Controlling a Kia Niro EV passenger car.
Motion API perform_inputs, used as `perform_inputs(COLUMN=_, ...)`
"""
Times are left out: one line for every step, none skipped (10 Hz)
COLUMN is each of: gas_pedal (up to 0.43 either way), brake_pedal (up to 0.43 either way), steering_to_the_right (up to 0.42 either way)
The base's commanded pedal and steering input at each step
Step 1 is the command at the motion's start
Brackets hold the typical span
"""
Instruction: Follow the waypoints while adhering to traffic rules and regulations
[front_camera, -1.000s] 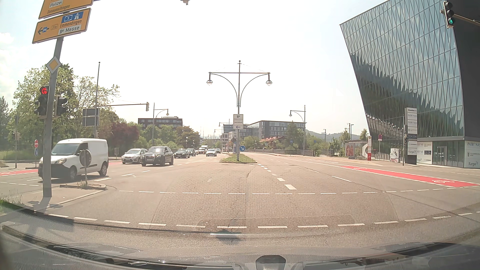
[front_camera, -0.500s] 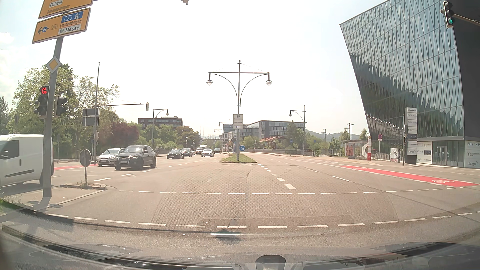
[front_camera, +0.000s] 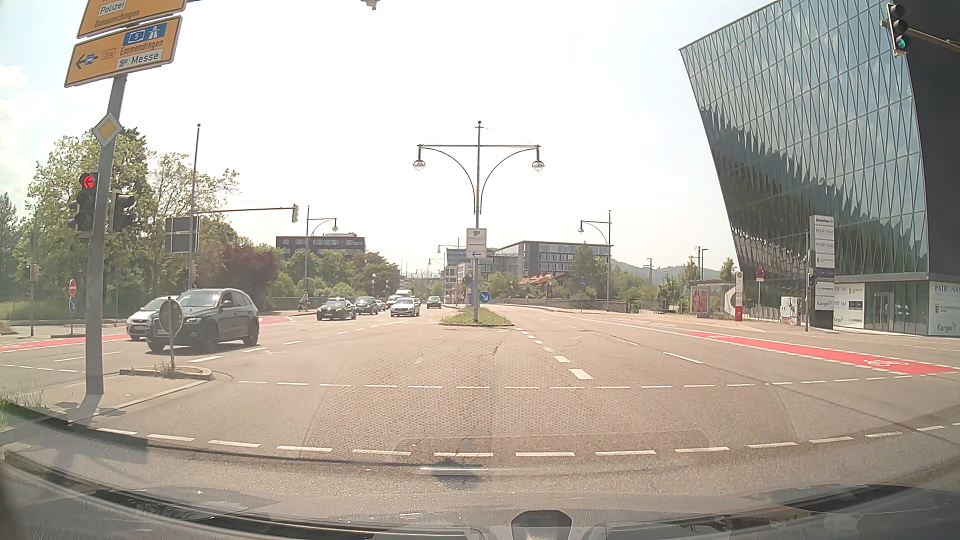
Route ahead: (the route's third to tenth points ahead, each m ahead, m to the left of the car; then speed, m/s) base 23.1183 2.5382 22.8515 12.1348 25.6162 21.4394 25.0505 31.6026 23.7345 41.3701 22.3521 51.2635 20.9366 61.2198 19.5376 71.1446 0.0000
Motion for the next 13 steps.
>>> perform_inputs(gas_pedal=0.000, brake_pedal=0.262, steering_to_the_right=-0.006)
perform_inputs(gas_pedal=0.000, brake_pedal=0.268, steering_to_the_right=-0.006)
perform_inputs(gas_pedal=0.000, brake_pedal=0.268, steering_to_the_right=-0.006)
perform_inputs(gas_pedal=0.000, brake_pedal=0.268, steering_to_the_right=-0.006)
perform_inputs(gas_pedal=0.000, brake_pedal=0.268, steering_to_the_right=-0.006)
perform_inputs(gas_pedal=0.000, brake_pedal=0.268, steering_to_the_right=-0.006)
perform_inputs(gas_pedal=0.000, brake_pedal=0.268, steering_to_the_right=-0.006)
perform_inputs(gas_pedal=0.000, brake_pedal=0.268, steering_to_the_right=-0.006)
perform_inputs(gas_pedal=0.000, brake_pedal=0.268, steering_to_the_right=-0.006)
perform_inputs(gas_pedal=0.000, brake_pedal=0.268, steering_to_the_right=-0.006)
perform_inputs(gas_pedal=0.000, brake_pedal=0.268, steering_to_the_right=-0.006)
perform_inputs(gas_pedal=0.000, brake_pedal=0.268, steering_to_the_right=-0.006)
perform_inputs(gas_pedal=0.000, brake_pedal=0.268, steering_to_the_right=-0.006)
